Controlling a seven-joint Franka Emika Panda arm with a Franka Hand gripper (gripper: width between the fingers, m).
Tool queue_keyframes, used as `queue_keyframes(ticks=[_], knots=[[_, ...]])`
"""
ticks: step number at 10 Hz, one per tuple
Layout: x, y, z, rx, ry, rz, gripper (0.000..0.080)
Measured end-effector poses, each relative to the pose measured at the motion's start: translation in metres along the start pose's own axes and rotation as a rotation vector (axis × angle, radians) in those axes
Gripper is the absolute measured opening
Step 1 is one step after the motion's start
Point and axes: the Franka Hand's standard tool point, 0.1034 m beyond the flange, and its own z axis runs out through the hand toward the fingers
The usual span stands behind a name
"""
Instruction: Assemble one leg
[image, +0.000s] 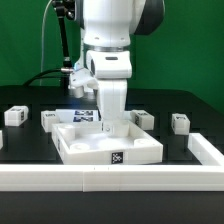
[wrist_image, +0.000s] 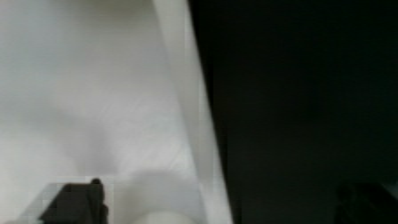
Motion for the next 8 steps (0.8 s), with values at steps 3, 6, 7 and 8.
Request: queue_keyframes(ticks=[3, 6, 7, 8], knots=[[-0.013, 0.001, 0.008, 0.008, 0.005, 0.029, 0.065], [-0.015, 0.0, 0.008, 0.014, 0.006, 0.038, 0.0404], [-0.015, 0.0, 0.008, 0.014, 0.006, 0.038, 0.0404], [-0.015, 0.0, 0.008, 0.014, 0.006, 0.038, 0.0209]])
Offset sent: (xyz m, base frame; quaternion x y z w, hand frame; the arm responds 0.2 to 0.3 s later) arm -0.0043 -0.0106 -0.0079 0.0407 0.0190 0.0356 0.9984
